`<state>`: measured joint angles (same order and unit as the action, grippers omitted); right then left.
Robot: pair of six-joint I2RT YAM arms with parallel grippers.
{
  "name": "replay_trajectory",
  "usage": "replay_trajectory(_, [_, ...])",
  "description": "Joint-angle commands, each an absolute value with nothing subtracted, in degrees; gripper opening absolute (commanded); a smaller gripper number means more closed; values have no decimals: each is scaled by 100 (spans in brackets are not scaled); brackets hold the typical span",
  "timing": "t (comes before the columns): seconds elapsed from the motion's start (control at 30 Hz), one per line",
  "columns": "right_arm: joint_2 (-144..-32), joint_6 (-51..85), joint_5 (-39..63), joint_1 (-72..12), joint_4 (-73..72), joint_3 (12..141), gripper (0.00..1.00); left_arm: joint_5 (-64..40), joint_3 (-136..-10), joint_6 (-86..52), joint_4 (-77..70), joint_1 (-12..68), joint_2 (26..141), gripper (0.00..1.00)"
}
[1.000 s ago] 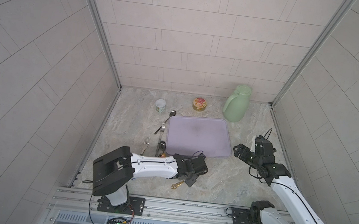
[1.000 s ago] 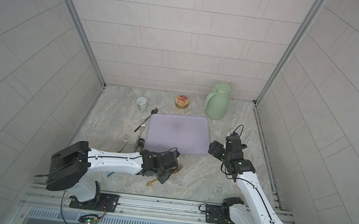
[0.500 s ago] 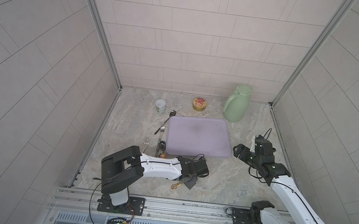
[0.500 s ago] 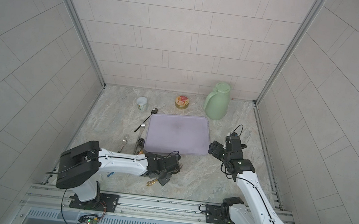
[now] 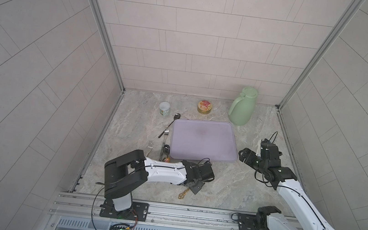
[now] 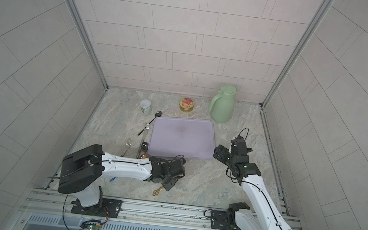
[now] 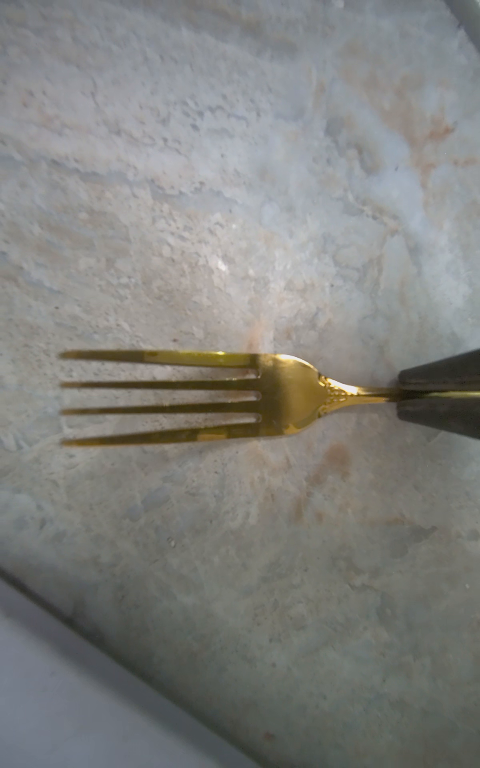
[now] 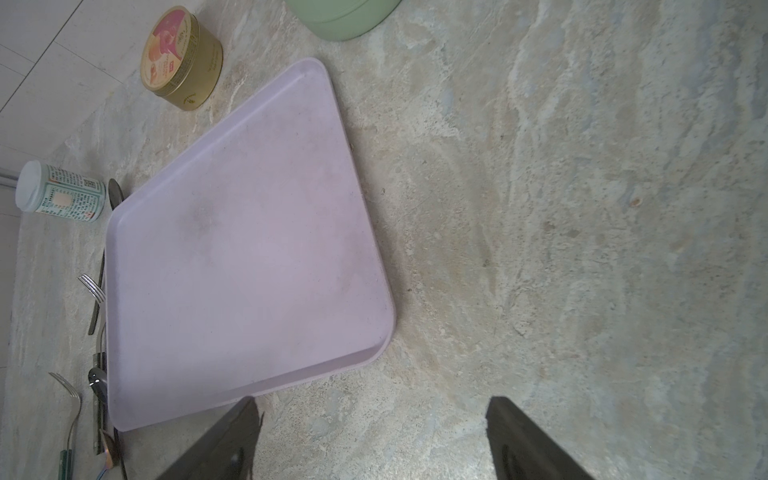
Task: Set the spoon and fork side by side
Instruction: Pick up the fork at the center of the board, then place the fork on the tray.
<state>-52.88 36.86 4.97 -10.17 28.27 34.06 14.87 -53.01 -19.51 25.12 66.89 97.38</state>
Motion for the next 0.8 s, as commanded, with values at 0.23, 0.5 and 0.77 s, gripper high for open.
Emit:
replay_trajectory(0.23, [-5232, 3674, 491, -1055, 2774, 3542, 89, 1669, -5810, -1961, 3188, 6373, 9150, 2])
replay_trajectory(0.5, [-5190, 3708, 492, -1088, 2789, 3542, 89, 1616, -6584, -2297, 3540, 4871, 8998, 4])
replay_trajectory(0.77, [-5185, 3744, 494, -1188, 2778, 3551, 89, 1328, -7437, -2494, 3461, 3506, 9850, 4])
